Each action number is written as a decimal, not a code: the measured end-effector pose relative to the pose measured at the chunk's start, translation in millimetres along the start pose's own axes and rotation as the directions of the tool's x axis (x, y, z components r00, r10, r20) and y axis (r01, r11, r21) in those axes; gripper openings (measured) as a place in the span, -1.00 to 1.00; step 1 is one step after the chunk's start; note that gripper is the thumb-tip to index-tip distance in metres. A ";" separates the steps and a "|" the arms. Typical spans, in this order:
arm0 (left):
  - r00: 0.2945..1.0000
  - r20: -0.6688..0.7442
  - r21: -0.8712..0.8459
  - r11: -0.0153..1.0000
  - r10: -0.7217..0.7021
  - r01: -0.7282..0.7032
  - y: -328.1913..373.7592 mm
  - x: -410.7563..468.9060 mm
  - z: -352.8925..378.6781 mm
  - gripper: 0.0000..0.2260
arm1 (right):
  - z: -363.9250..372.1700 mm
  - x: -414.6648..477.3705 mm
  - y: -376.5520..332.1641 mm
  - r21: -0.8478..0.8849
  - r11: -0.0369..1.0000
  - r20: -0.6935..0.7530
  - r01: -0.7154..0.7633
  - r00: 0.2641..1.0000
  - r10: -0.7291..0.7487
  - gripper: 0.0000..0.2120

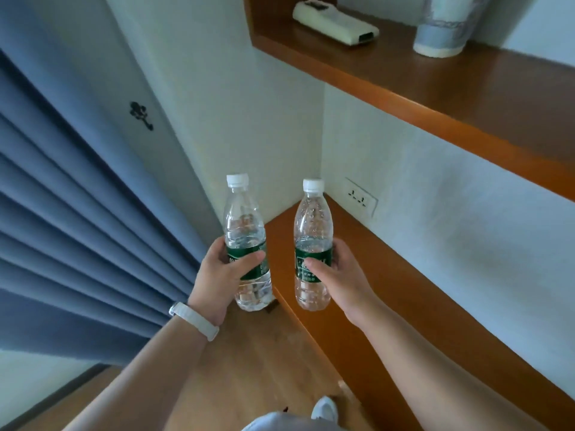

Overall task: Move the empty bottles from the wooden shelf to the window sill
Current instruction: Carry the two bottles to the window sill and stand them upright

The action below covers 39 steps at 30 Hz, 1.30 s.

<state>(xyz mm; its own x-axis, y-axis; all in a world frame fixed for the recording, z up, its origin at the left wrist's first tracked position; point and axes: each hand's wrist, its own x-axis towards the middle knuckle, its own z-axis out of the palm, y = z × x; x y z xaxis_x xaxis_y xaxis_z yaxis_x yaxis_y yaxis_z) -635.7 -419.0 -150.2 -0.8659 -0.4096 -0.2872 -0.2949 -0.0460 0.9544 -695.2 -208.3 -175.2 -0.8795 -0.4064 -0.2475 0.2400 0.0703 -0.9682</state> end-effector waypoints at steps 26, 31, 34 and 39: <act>0.859 -0.510 -0.289 0.935 0.030 -0.205 -63.7 -146.0 -433.4 -0.51 | 454.1 -27.1 -3.3 -0.125 0.981 0.463 0.150 0.883 -0.076 -0.51; 0.781 -0.625 -0.303 0.921 0.003 -0.246 -73.2 -177.7 -489.2 -0.50 | 521.9 -28.7 -4.9 -0.147 0.968 0.576 0.201 0.813 -0.081 -0.44; 0.741 -0.671 -0.317 0.910 -0.017 -0.266 -78.8 -188.9 -512.7 -0.44 | 554.2 -26.5 -4.1 -0.150 0.964 0.624 0.219 0.777 -0.079 -0.51; 0.675 -0.736 -0.316 0.910 -0.055 -0.270 -88.1 -194.5 -546.2 -0.45 | 606.7 -14.0 -0.9 -0.121 0.973 0.691 0.199 0.720 -0.061 -0.54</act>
<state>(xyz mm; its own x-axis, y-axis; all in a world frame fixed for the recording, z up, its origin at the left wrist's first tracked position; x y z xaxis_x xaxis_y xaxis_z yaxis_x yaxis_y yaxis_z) -220.6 -832.9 -134.1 -0.2710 -0.9443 -0.1868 0.0932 -0.2189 0.9713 -433.8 -755.4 -149.2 -0.3644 -0.9264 -0.0948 0.0088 0.0984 -0.9951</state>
